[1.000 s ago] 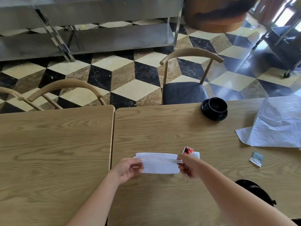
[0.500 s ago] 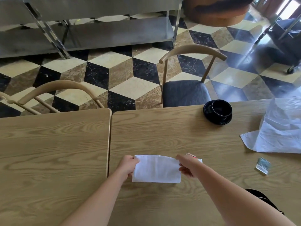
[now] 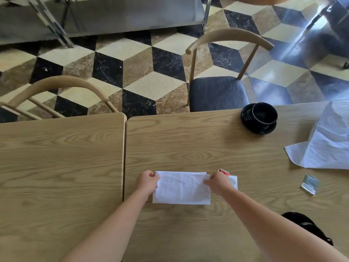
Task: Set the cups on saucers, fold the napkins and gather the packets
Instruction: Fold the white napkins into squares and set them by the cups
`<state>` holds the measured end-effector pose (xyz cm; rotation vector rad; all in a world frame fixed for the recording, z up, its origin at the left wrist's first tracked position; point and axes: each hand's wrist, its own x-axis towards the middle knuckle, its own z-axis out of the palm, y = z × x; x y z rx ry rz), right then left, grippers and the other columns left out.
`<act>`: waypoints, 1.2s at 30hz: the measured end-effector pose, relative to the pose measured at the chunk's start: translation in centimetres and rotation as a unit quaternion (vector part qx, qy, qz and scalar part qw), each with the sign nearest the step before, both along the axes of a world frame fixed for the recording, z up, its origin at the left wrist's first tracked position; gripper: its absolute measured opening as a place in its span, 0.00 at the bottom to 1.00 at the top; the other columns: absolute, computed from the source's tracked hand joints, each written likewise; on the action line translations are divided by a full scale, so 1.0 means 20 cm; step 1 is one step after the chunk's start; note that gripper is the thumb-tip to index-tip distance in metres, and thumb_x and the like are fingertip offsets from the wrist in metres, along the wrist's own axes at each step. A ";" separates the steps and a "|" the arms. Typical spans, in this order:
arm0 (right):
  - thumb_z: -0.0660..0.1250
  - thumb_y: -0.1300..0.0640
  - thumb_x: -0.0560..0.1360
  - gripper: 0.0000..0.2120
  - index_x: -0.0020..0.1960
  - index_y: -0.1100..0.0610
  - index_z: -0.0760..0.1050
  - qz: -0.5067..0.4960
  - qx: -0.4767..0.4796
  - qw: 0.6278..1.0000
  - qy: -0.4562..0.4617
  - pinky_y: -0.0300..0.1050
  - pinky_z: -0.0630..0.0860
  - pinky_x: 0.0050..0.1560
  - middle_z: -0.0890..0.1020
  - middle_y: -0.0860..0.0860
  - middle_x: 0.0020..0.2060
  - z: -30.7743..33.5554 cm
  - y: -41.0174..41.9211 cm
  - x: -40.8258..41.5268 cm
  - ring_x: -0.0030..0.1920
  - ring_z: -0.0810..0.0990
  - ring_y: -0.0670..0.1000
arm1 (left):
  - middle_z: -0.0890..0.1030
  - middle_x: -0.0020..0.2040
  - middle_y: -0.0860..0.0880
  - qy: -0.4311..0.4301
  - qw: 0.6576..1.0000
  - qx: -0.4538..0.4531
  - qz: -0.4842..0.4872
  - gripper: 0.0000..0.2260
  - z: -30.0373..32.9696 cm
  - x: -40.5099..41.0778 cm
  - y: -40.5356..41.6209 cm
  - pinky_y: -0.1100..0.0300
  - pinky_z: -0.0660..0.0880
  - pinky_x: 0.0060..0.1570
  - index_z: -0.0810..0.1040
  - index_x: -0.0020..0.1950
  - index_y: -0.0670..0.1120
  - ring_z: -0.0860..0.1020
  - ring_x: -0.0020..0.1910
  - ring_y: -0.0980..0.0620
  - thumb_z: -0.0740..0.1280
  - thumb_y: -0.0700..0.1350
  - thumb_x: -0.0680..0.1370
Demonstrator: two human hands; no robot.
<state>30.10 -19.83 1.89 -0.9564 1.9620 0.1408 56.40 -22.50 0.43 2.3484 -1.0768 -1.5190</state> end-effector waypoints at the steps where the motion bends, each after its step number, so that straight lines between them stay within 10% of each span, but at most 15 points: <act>1: 0.66 0.54 0.75 0.14 0.33 0.55 0.68 0.015 -0.003 1.000 0.015 0.41 0.64 0.29 0.72 0.49 0.29 0.00 0.00 0.00 0.31 0.72 0.51 | 0.79 0.32 0.45 -0.017 1.000 0.002 -0.006 0.10 -0.01 0.00 0.00 0.60 0.68 0.32 0.72 0.39 0.44 0.73 0.26 0.48 0.66 0.45 0.78; 5: 0.65 0.53 0.74 0.07 0.42 0.55 0.70 0.085 -0.049 0.992 0.079 0.44 0.66 0.35 0.75 0.50 0.39 0.02 0.01 0.02 0.40 0.75 0.54 | 0.78 0.35 0.45 -0.075 0.997 0.028 -0.008 0.13 -0.02 0.00 0.03 0.56 0.70 0.38 0.69 0.37 0.46 0.76 0.35 0.45 0.70 0.48 0.75; 10: 0.70 0.49 0.74 0.22 0.66 0.52 0.72 0.187 -0.153 0.968 0.066 0.49 0.72 0.57 0.75 0.50 0.63 0.00 -0.01 0.07 0.63 0.71 0.56 | 0.72 0.30 0.50 -0.100 0.989 -0.024 0.102 0.13 0.07 -0.08 0.16 0.58 0.64 0.31 0.68 0.34 0.46 0.70 0.30 0.47 0.67 0.48 0.74; 13: 0.71 0.46 0.74 0.24 0.67 0.50 0.71 0.245 -0.128 0.959 0.053 0.52 0.70 0.63 0.76 0.48 0.64 -0.01 -0.04 0.12 0.66 0.68 0.55 | 0.76 0.28 0.47 0.043 0.987 0.077 0.132 0.11 0.12 -0.23 0.36 0.62 0.66 0.27 0.75 0.37 0.43 0.73 0.25 0.47 0.63 0.47 0.77; 17: 0.70 0.45 0.75 0.24 0.67 0.52 0.70 0.274 -0.083 0.956 0.061 0.56 0.67 0.66 0.75 0.49 0.65 -0.02 -0.06 0.15 0.67 0.67 0.56 | 0.83 0.43 0.36 0.300 0.867 0.270 0.291 0.14 0.14 -0.37 0.55 0.57 0.75 0.30 0.76 0.47 0.37 0.82 0.37 0.41 0.68 0.49 0.79; 21: 0.71 0.43 0.74 0.23 0.63 0.54 0.72 0.271 -0.039 0.959 0.073 0.56 0.66 0.63 0.78 0.51 0.62 -0.04 -0.06 0.17 0.65 0.68 0.57 | 0.81 0.56 0.35 0.390 0.763 0.201 0.474 0.14 0.09 -0.42 0.56 0.49 0.78 0.54 0.77 0.56 0.34 0.79 0.59 0.39 0.73 0.41 0.77; 28: 0.74 0.39 0.70 0.29 0.63 0.57 0.80 0.246 0.140 0.959 0.027 0.44 0.74 0.48 0.82 0.54 0.55 0.06 -0.07 0.21 0.55 0.81 0.56 | 0.86 0.51 0.46 0.385 0.795 0.141 0.447 0.17 0.12 -0.43 0.52 0.57 0.78 0.41 0.81 0.61 0.42 0.84 0.45 0.48 0.74 0.45 0.74; 36: 0.75 0.58 0.72 0.18 0.60 0.60 0.76 -0.124 0.131 0.953 -0.244 0.46 0.84 0.43 0.83 0.57 0.55 0.19 0.01 0.18 0.51 0.84 0.55 | 0.85 0.55 0.41 0.381 0.840 0.082 0.377 0.15 0.22 -0.31 0.41 0.49 0.81 0.47 0.75 0.66 0.42 0.83 0.53 0.42 0.64 0.42 0.80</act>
